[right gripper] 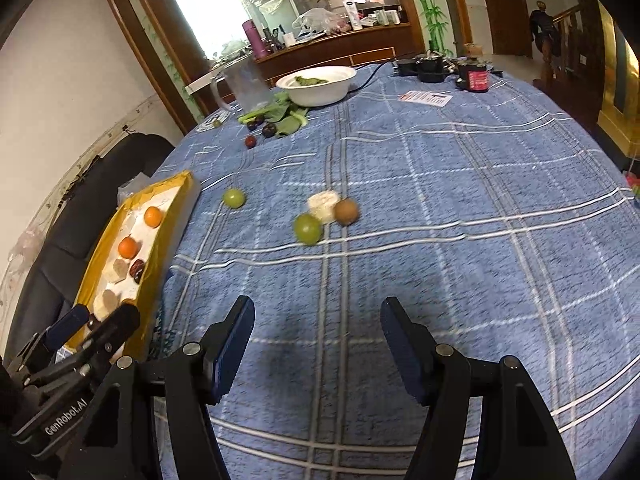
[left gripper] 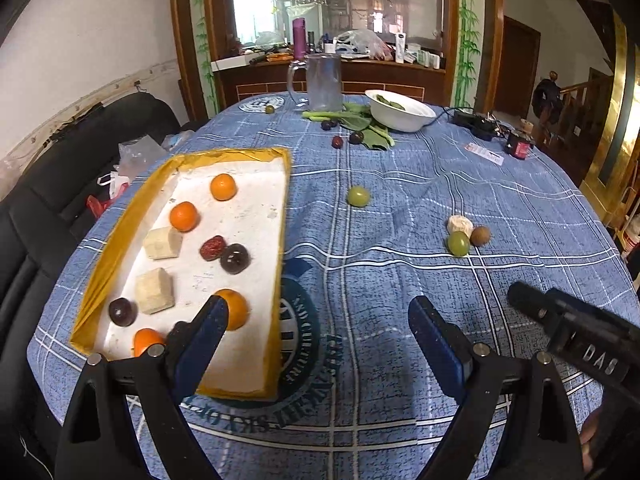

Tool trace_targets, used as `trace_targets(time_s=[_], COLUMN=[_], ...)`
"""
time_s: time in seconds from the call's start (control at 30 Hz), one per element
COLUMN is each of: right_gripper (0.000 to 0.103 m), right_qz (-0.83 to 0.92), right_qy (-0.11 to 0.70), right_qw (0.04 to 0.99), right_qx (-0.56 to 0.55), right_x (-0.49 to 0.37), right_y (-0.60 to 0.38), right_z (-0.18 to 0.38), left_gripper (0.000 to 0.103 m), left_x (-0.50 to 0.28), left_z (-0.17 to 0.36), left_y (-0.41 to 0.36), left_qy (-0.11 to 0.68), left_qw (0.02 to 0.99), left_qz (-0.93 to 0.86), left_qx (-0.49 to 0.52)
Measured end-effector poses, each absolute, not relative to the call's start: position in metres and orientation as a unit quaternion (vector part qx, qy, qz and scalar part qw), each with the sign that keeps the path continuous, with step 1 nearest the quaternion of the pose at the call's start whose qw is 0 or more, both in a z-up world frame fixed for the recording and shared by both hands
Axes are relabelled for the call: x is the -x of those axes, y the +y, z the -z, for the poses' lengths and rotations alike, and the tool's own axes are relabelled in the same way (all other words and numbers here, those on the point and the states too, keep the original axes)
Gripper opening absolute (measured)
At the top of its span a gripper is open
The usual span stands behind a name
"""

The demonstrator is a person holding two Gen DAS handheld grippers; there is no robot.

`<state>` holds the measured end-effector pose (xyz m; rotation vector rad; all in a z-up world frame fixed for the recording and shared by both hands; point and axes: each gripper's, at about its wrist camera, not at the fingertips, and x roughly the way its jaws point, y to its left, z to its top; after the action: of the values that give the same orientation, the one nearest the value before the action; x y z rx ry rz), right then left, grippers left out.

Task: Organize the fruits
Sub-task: 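Move both tools toward the grapes and brown fruit on the tablecloth, then grasp a brown fruit with the right tool while the left grasps a green grape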

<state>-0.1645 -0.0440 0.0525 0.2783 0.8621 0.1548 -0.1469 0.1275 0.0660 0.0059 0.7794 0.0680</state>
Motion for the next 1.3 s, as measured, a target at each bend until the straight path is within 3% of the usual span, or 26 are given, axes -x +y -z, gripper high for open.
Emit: trace_targets(time_s=[0.37, 0.43, 0.53, 0.67, 0.87, 0.9, 1.0, 1.3], right_gripper=[0.071, 0.057, 0.048, 0.047, 0.044, 0.033, 0.023, 0.023], right_qz=[-0.059, -0.066, -0.101, -0.110, -0.124, -0.134, -0.139, -0.109], right_qy=[0.457, 0.459, 0.470, 0.477, 0.474, 0.475, 0.474, 0.464], right_qw=[0.881, 0.881, 0.872, 0.870, 0.870, 0.868, 0.868, 0.866], right_qx=[-0.108, -0.095, -0.087, -0.061, -0.047, -0.052, -0.057, -0.148], right_x=[0.095, 0.080, 0.061, 0.049, 0.048, 0.047, 0.050, 0.048], right_y=[-0.088, -0.083, -0.068, -0.050, -0.043, -0.043, -0.045, -0.098], right_z=[-0.060, -0.058, -0.049, -0.033, -0.020, -0.020, -0.019, -0.024], left_gripper=[0.091, 0.091, 0.090, 0.063, 0.062, 0.062, 0.062, 0.061], left_x=[0.136, 0.133, 0.124, 0.110, 0.098, 0.094, 0.084, 0.043], left_z=[-0.061, -0.063, -0.061, -0.054, -0.048, -0.047, -0.046, -0.032], left_y=[0.128, 0.124, 0.117, 0.113, 0.109, 0.106, 0.095, 0.046], left_qy=[0.377, 0.374, 0.388, 0.410, 0.417, 0.420, 0.425, 0.433], left_qw=[0.926, 0.927, 0.919, 0.907, 0.904, 0.902, 0.899, 0.889], left_qz=[-0.010, 0.009, 0.055, 0.078, 0.080, 0.085, 0.100, 0.150], left_qx=[0.031, 0.032, 0.046, 0.054, 0.050, 0.051, 0.049, 0.012])
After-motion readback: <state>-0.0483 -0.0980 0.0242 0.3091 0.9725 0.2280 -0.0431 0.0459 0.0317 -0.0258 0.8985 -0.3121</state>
